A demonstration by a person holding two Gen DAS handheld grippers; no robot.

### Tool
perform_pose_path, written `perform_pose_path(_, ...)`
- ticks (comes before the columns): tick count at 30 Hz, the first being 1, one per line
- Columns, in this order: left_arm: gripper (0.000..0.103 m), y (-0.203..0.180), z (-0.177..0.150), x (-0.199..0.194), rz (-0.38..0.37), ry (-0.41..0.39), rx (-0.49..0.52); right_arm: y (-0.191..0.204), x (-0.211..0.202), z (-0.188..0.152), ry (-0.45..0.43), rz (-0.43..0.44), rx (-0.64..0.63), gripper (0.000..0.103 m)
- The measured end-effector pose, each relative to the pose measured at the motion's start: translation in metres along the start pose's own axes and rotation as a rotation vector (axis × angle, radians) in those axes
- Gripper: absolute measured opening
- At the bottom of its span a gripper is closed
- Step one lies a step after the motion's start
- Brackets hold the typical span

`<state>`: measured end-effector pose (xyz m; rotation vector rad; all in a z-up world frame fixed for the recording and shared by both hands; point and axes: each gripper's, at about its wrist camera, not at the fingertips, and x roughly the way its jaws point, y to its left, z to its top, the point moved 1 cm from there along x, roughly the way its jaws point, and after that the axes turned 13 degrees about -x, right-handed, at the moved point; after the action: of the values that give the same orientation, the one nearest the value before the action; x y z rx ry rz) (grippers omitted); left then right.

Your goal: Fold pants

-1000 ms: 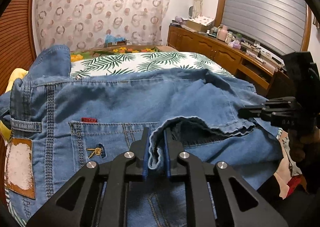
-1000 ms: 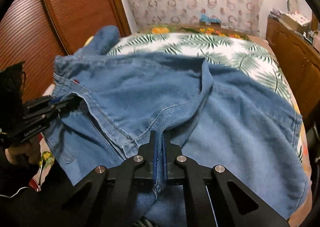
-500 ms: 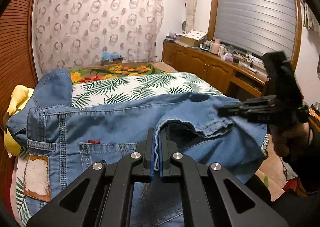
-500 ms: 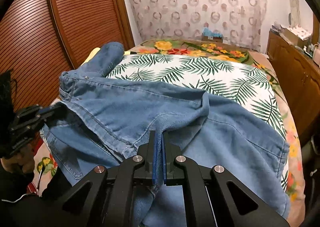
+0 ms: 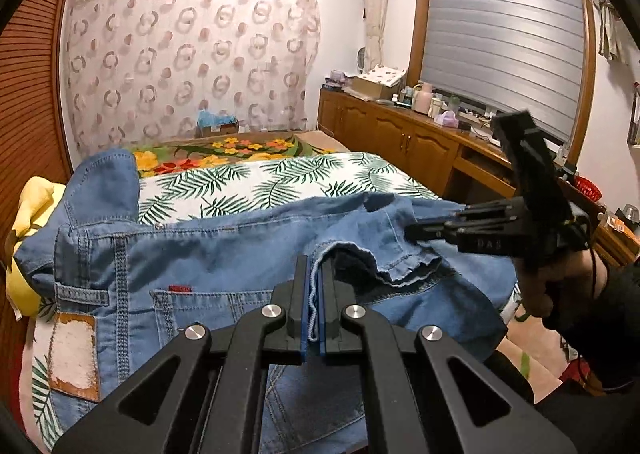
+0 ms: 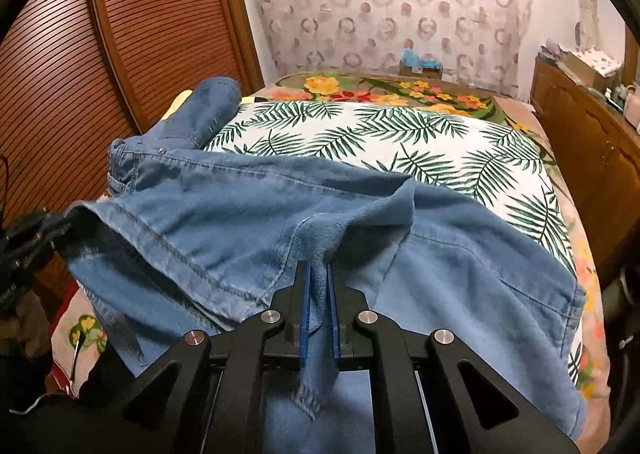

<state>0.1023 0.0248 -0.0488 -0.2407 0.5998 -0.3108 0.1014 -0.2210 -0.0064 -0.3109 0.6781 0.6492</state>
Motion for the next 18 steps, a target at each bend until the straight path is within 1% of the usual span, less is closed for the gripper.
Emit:
perform_pose_path(5, 0.004, 0.005, -0.004, 0.005, 0.007, 0.014, -0.012, 0.003, 0.005, 0.003, -0.013, 0.013, -0.014, 0.008)
perform_pose_path(7, 0.004, 0.007, -0.004, 0.005, 0.008, 0.017, -0.016, 0.004, 0.007, 0.003, -0.017, 0.032, -0.02, 0.008)
perform_pose_path(9, 0.004, 0.01, -0.004, 0.003, 0.008, 0.011, -0.019, 0.006, 0.007, 0.004, -0.025, 0.042, -0.029, 0.003)
perform_pose_path(10, 0.004, 0.01, -0.004, 0.002, 0.005, 0.01, -0.019, 0.006, 0.006, 0.005, -0.031, 0.04, -0.036, 0.003)
perform_pose_path(13, 0.004, 0.008, 0.002, -0.009, 0.001, -0.011, -0.018, 0.008, -0.002, 0.012, -0.064, 0.043, -0.059, 0.002)
perform_pose_path(18, 0.004, 0.011, 0.012, -0.04, -0.008, -0.07, -0.023, 0.012, -0.021, 0.04, -0.135, 0.052, -0.096, 0.002)
